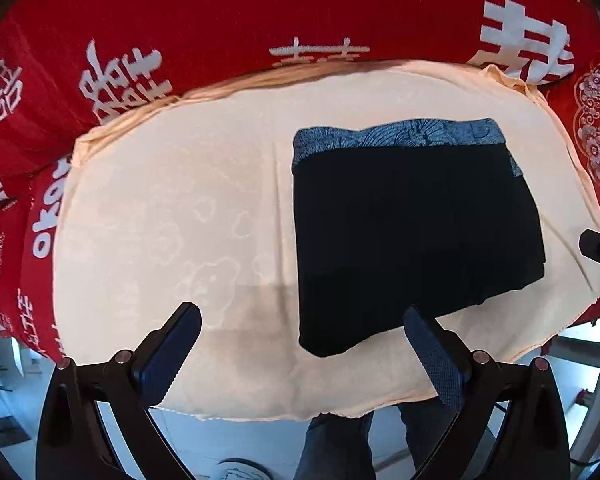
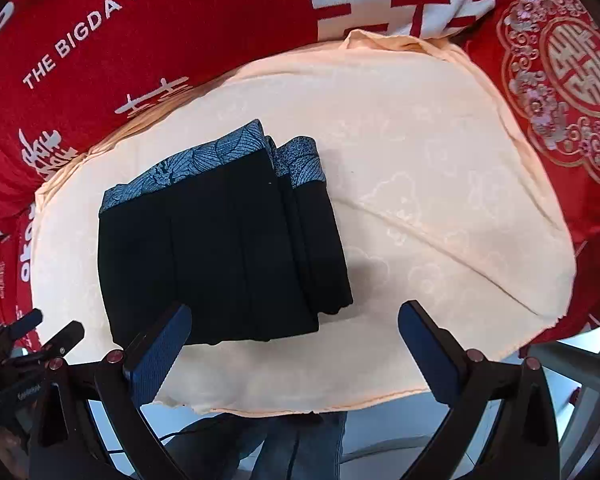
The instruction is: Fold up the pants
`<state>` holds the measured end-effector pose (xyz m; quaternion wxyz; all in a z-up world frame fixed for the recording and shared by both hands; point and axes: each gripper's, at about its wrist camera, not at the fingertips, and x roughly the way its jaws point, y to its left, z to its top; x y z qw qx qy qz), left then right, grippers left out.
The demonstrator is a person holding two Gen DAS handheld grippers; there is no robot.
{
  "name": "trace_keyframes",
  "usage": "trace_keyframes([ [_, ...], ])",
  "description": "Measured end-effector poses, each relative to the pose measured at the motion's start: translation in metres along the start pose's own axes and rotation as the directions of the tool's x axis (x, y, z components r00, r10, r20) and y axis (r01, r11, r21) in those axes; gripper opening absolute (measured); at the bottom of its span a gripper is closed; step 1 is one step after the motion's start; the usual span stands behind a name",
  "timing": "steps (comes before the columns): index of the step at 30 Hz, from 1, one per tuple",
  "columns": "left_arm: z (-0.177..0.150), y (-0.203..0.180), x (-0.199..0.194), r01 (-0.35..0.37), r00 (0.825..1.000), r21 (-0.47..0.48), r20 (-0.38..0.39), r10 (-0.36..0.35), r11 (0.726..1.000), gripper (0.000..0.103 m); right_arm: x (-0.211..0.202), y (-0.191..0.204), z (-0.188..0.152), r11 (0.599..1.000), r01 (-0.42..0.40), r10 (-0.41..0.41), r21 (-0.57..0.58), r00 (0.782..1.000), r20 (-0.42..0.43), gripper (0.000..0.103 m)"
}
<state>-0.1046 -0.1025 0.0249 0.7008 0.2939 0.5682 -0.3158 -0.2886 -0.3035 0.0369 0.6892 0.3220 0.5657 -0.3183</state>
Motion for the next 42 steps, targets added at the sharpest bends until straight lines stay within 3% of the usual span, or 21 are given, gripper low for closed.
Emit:
trace_keyframes([
  [11,-0.006,0.004,-0.034,0.017,1.0,-0.036,0.023,-0.016,0.999,0.102,-0.032,0.038,-0.016,0.988,0.122,-0.121,-0.091,0.993,0.015,0.103],
  [24,-0.011,0.006,-0.063,0.02,0.999,-0.063,0.047,-0.017,0.998,0.102,-0.051,0.062,-0.042,0.997,0.01,-0.014,-0.076,0.999,-0.052,0.103],
  [36,-0.01,-0.013,-0.075,-0.008,0.999,-0.114,0.035,0.012,0.993,0.102,-0.067,0.046,-0.034,0.993,0.036,-0.042,-0.114,0.998,-0.05,0.103],
  [42,-0.012,-0.02,-0.076,-0.019,1.0,-0.137,0.018,0.021,0.99,0.102,-0.07,0.046,-0.032,0.988,0.0,-0.008,-0.156,0.998,-0.055,0.103],
])
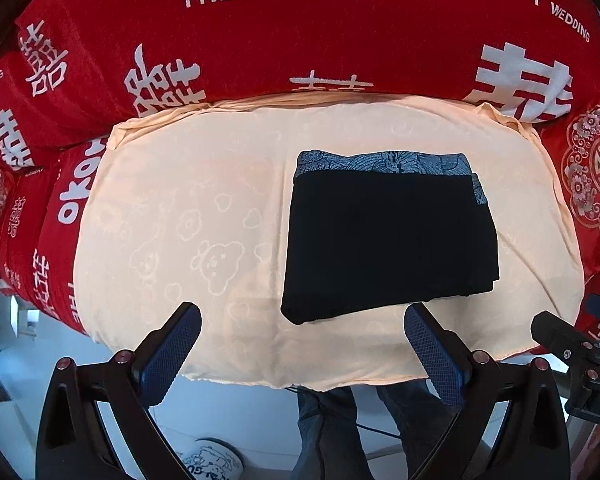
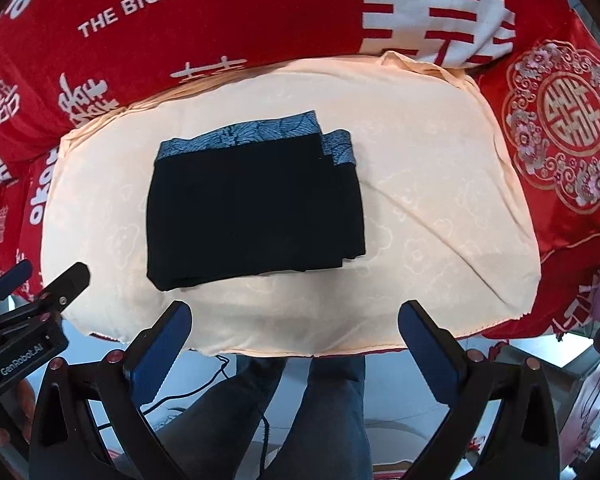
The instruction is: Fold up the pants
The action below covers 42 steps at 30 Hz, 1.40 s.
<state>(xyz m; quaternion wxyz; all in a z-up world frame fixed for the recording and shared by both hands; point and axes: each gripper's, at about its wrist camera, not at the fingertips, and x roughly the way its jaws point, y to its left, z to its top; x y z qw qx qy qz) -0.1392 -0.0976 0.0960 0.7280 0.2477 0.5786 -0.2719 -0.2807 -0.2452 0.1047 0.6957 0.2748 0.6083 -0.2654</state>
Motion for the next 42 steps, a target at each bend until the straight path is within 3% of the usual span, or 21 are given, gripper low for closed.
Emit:
trace_keyframes([
  [42,-0.0021,-0.0014,-0.0011,-0.001,1.0,0.002,-0.005,0.001,1.0,0.102,-0.002,0.0015,0.0089,1.0,-0.006,0.006,-0.012,1.0,0.003,0.103],
])
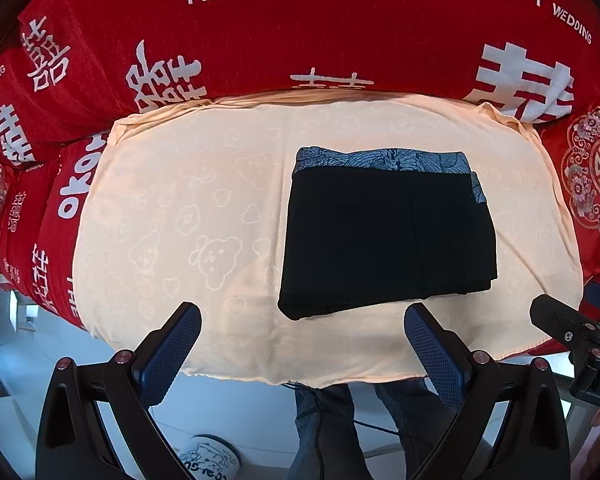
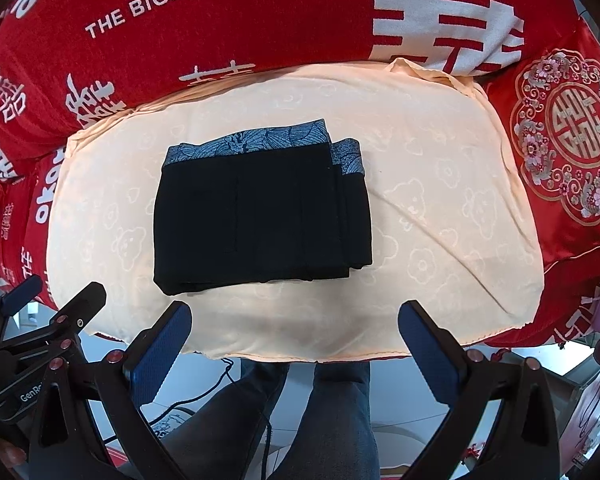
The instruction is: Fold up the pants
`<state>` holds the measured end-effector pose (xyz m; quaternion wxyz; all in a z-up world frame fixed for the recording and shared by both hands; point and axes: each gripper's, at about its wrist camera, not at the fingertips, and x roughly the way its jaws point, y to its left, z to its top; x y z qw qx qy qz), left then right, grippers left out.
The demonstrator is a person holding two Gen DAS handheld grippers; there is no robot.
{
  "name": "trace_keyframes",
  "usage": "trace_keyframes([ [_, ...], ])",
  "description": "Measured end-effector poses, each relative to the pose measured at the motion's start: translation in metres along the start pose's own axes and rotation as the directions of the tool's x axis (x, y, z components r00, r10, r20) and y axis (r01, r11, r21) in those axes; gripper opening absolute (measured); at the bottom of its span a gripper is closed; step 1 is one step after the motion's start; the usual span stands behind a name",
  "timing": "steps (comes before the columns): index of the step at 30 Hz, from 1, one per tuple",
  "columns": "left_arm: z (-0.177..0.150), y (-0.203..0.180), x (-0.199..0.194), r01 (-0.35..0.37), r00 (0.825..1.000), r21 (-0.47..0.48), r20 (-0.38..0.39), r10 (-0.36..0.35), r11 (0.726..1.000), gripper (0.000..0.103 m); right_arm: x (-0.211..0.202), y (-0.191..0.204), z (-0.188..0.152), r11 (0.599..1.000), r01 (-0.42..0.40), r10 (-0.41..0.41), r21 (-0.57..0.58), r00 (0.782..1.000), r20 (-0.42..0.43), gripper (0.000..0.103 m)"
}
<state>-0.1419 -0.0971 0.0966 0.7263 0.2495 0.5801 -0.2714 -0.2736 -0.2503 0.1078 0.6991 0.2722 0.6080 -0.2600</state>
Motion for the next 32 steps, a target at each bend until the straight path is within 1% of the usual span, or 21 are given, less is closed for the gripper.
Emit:
trace_keyframes([
  [22,-0.0006,0.0008,-0.0001,0.001,1.0,0.0,0.0,-0.001,1.0,0.102,0.0025,0.0043,-0.0034,1.0,-0.007,0.007,0.005,1.0,-0.003,0.103],
  [32,-0.0014,-0.0023,-0.0013,0.012,1.0,-0.007,0.007,-0.012,1.0,0.102,0.0047,0.005,-0.006,1.0,-0.01,0.01,0.006,1.0,-0.005,0.103],
])
